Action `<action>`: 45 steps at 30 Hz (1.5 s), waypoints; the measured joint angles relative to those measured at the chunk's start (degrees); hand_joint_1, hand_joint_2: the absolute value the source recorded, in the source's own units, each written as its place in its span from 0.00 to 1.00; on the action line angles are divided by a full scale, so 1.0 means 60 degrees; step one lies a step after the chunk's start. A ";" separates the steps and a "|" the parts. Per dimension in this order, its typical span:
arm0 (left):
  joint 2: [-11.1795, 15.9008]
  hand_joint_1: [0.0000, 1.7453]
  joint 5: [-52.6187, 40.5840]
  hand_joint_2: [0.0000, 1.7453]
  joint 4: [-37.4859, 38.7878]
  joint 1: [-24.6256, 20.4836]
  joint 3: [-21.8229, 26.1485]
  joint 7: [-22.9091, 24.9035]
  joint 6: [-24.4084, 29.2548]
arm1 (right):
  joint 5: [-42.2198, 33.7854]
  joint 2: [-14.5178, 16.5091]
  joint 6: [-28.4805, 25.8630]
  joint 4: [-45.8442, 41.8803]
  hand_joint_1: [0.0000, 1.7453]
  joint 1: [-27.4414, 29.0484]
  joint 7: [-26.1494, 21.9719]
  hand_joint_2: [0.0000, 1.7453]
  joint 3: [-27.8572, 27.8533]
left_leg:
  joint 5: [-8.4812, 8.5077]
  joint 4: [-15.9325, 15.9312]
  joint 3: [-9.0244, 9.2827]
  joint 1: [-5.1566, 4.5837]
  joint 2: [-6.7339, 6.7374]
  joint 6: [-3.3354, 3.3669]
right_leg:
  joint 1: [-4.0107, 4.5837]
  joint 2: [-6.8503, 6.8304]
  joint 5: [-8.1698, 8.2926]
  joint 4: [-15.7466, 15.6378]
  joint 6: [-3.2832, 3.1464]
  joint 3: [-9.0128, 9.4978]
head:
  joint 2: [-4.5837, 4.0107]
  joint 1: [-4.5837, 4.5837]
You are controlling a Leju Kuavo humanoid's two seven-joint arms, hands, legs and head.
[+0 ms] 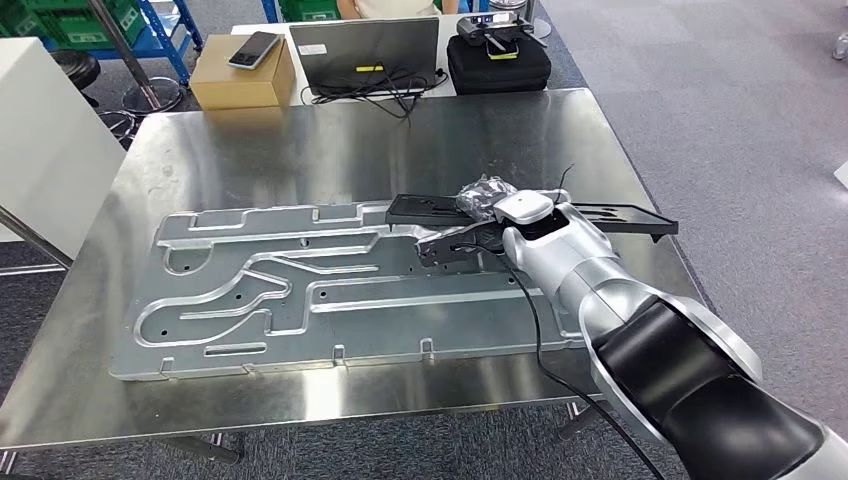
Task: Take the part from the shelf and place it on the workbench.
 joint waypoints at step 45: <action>-0.0104 0.00 -0.0001 0.00 0.0000 0.0310 0.0661 0.0154 0.0530 | -0.6306 -0.0919 -0.7722 -1.2523 0.00 1.1915 -0.5730 0.00 -0.9967 | -0.0448 0.0095 0.0320 -0.0011 -0.0050 0.0054 | 0.0043 -0.0088 -0.0087 -0.0064 -0.0010 0.0148 | -0.0001 0.0000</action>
